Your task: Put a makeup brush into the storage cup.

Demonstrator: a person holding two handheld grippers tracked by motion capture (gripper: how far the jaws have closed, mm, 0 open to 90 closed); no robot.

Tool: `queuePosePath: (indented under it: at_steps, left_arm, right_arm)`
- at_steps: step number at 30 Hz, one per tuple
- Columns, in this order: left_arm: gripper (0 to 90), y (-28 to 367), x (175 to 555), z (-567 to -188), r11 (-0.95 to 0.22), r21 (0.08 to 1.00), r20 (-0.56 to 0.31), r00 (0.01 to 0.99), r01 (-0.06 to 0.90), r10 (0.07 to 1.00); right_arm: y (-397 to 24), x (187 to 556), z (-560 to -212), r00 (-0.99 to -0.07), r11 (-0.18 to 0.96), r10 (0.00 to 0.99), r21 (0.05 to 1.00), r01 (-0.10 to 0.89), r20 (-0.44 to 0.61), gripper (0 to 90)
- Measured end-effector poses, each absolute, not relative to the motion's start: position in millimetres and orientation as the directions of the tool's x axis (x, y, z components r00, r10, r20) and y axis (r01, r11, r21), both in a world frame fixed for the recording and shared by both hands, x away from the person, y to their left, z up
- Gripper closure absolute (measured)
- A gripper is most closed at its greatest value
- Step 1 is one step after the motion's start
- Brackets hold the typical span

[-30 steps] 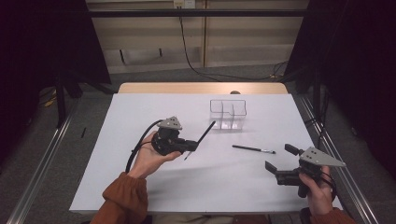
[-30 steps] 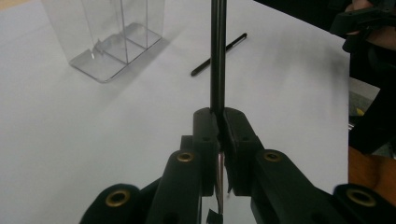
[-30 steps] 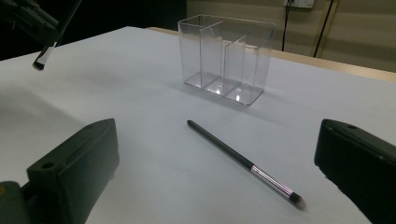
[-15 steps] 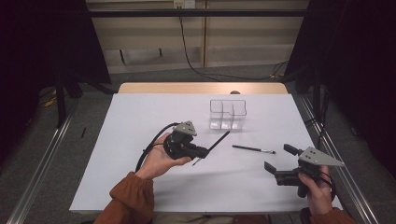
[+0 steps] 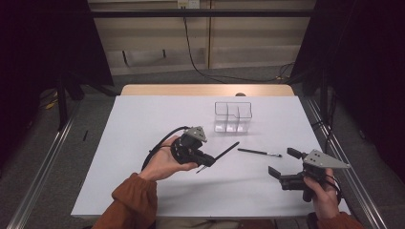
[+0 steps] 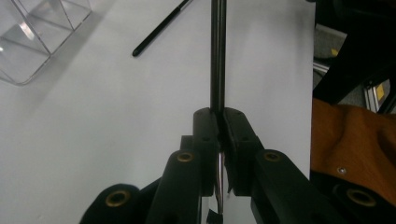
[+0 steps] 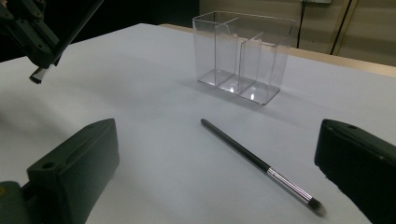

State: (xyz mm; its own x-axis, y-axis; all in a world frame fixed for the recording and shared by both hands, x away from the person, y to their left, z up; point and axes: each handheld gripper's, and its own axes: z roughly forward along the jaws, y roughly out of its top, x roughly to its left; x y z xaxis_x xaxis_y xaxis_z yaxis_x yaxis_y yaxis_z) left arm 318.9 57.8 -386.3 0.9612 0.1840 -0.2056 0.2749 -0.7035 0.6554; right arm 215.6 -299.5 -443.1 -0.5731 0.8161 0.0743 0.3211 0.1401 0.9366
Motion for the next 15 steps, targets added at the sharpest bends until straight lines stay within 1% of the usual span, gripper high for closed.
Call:
queuePosePath:
  at_steps: [3,8,11,15]
  left_arm:
    - [84.4,55.6,318.3,-386.7,-0.741,0.62,-0.204,0.965,0.258,0.164]
    - [84.4,53.4,318.6,-386.5,-0.766,0.587,-0.209,0.963,0.262,0.169]
    - [84.4,53.0,318.1,-383.8,-0.785,0.57,-0.189,0.968,0.244,0.164]
    - [84.4,54.7,321.5,-383.0,-0.82,0.524,-0.167,0.972,0.232,0.168]
  right_arm:
    - [-296.6,216.7,-443.5,-0.589,0.157,0.805,0.933,0.325,0.069,0.0]
    - [-292.0,218.1,-443.9,-0.601,0.173,0.796,0.928,0.331,0.066,0.0]
    - [-289.9,218.4,-442.9,-0.61,0.183,0.79,0.923,0.338,0.067,2.6]
    - [-284.8,219.5,-441.9,-0.628,0.194,0.775,0.917,0.347,0.074,1.6]
